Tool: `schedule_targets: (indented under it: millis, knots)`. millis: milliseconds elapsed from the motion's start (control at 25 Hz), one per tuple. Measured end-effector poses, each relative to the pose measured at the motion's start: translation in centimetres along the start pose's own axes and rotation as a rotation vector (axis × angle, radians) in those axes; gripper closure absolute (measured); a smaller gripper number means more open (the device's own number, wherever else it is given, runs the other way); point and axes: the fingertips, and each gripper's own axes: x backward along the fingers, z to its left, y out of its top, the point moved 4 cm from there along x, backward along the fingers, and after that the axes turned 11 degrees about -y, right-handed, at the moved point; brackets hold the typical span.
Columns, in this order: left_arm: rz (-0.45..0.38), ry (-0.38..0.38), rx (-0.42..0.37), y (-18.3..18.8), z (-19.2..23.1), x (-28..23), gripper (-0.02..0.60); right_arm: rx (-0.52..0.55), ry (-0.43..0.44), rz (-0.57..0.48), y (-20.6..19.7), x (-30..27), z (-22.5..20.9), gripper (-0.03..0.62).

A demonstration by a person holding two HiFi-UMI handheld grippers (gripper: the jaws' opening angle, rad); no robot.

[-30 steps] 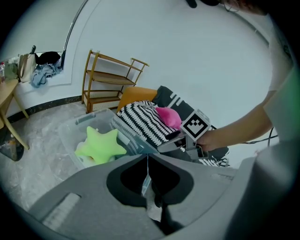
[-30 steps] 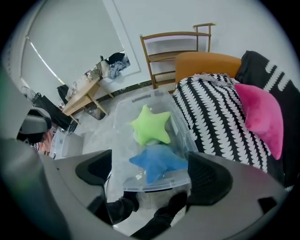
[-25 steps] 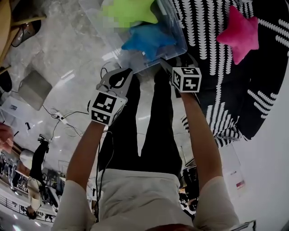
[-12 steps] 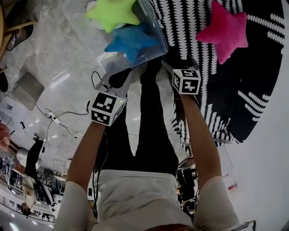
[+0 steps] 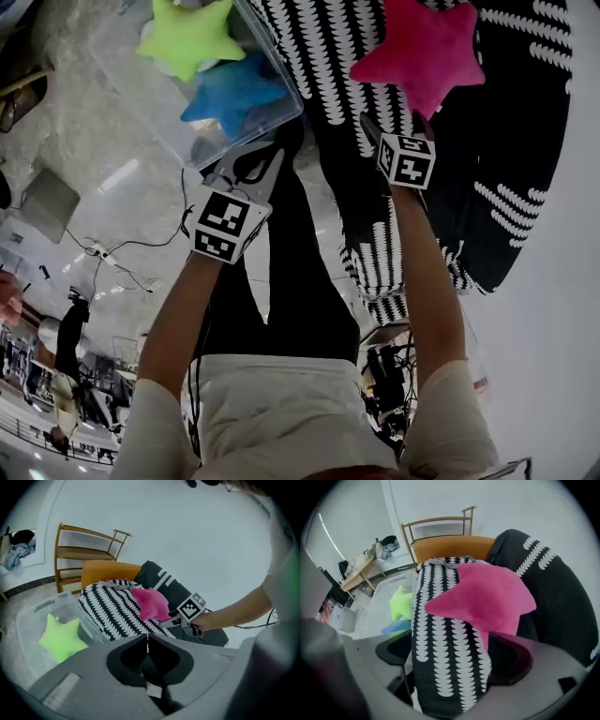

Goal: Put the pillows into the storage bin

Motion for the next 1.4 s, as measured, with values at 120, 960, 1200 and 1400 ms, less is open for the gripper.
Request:
schedule_targets:
  millis: [120, 960, 1200, 1400]
  knots:
    - [0.001, -0.016, 0.003, 0.9, -0.4, -2.5, 0.561, 0.017, -0.059, 0.012, -0.3, -1.4, -3.6, 0.102]
    - [-0.013, 0.091, 0.103, 0.3, 3.3, -5.3, 0.561, 0.107, -0.13, 0.133, -0.3, -10.4, -11.3, 0.219]
    - [-0.032, 0.088, 0.105, -0.8, 2.2, -4.3, 0.561, 0.049, -0.077, 0.091, 0.5, -7.8, -11.5, 0.355]
    - [-0.041, 0.077, 0.097, -1.1, 2.0, -3.3, 0.561, 0.043, -0.061, 0.06, 3.3, -6.2, -11.1, 0.364]
